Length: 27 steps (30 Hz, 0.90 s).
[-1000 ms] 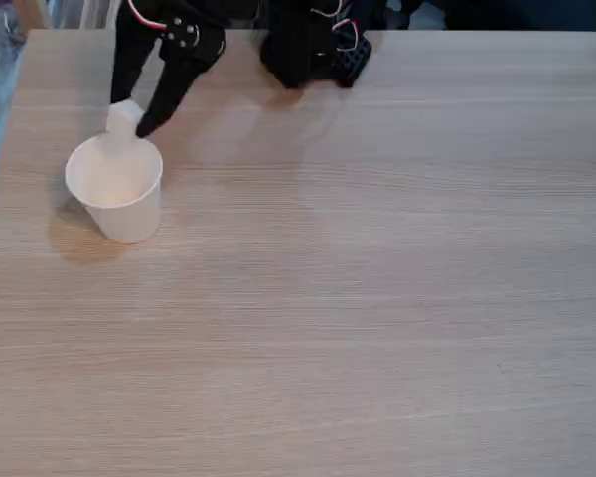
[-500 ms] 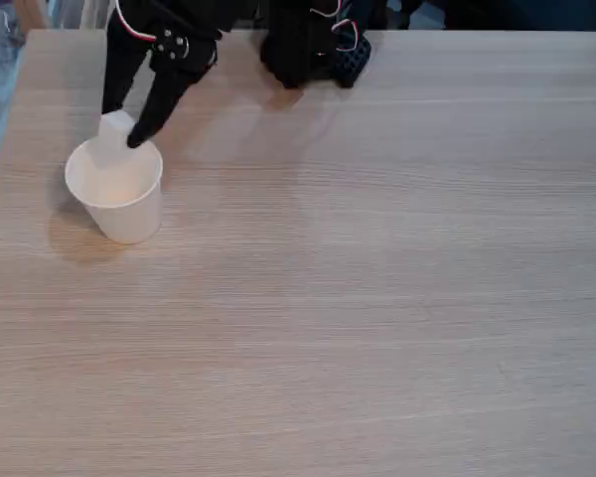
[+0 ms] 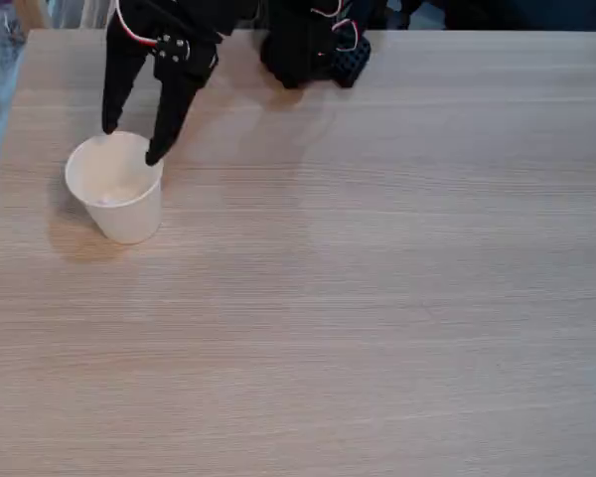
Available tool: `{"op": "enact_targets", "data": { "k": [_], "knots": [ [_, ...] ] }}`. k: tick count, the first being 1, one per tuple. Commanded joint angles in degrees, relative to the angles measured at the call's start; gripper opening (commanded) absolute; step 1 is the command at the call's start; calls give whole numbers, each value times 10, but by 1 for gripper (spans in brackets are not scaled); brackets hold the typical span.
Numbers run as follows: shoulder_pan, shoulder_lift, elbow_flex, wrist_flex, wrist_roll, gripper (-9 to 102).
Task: Grasp a block and put it in the bin.
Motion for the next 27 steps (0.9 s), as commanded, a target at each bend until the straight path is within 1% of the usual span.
{"op": "enact_targets", "data": {
  "k": [1,9,12,15,17,21,23,27],
  "knots": [
    [3,4,-22,-7,2,33],
    [3,7,-21,-8,1,32],
    [1,7,-21,-7,-4,28],
    [-6,7,-23,-5,1,21],
    [-16,7,-26,-4,4,13],
    [-46,13,-33,-4,16,3],
    [-65,18,-41,6,25,0],
    [-109,33,-57,32,46,0]
  ]
}}
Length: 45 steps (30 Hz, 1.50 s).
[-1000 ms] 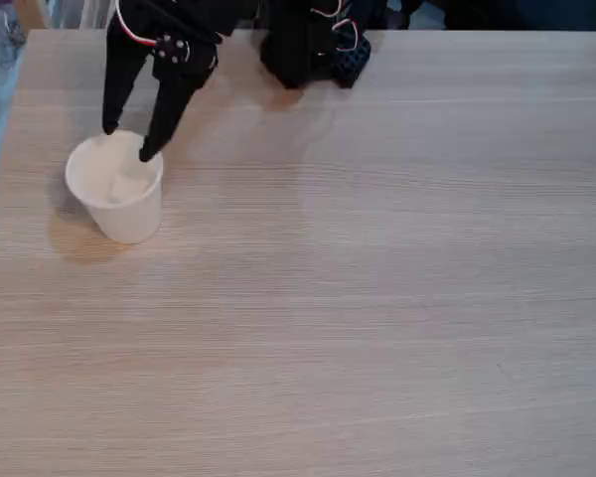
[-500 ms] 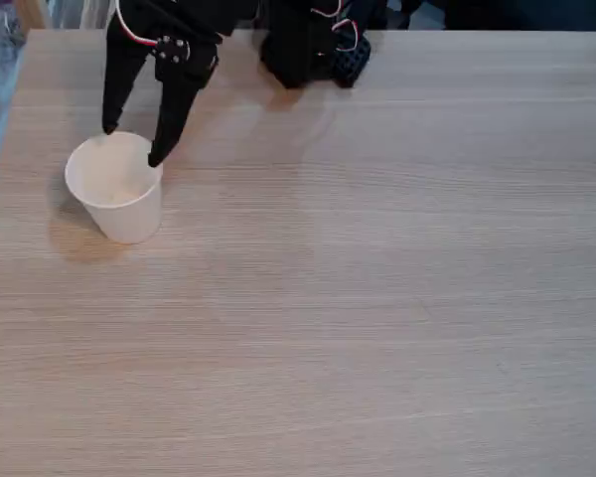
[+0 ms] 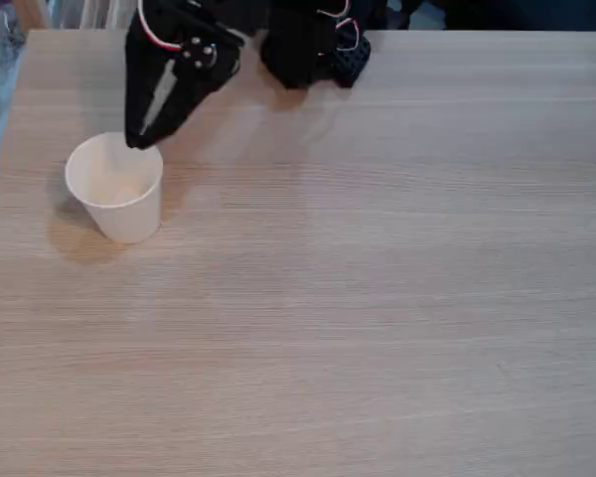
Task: Grasp a block and put it in the bin.
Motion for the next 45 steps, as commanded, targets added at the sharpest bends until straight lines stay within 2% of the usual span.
{"op": "enact_targets", "data": {
  "k": [1,15,25,34,42,45],
  "knots": [
    [-35,25,-30,16,18,0],
    [-250,112,-3,122,95,0],
    [-381,270,155,166,69,0],
    [-418,428,307,222,48,0],
    [-424,599,431,318,19,0],
    [-429,611,456,340,24,0]
  ]
}}
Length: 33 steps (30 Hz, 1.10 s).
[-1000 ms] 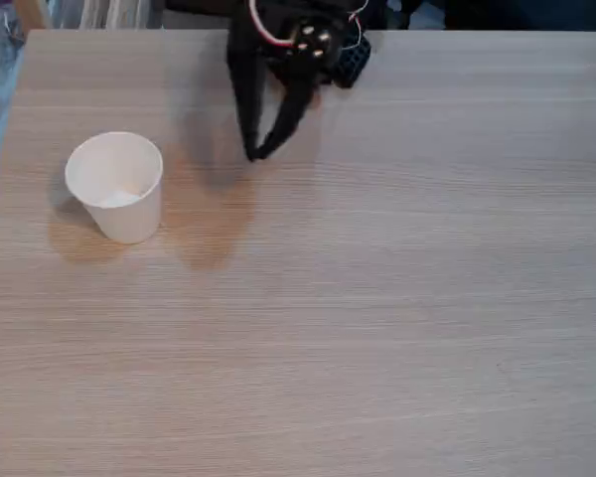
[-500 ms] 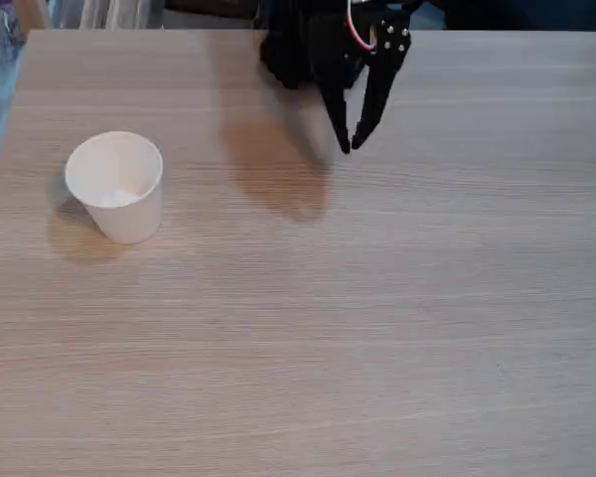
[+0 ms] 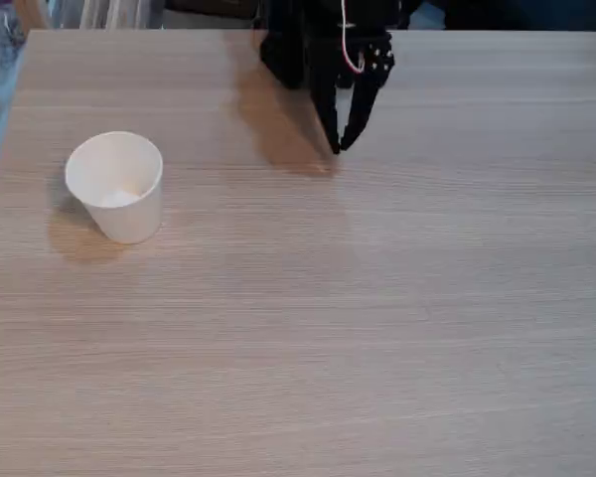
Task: Grasp a block and put it in the bin.
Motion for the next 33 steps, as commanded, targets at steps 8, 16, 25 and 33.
{"op": "enact_targets", "data": {
  "k": [8,16,25,33],
  "knots": [
    [-3,15,65,17,12,0],
    [-9,16,67,36,15,0],
    [-8,16,68,42,-36,0],
    [10,16,68,42,-36,2]
  ]
}}
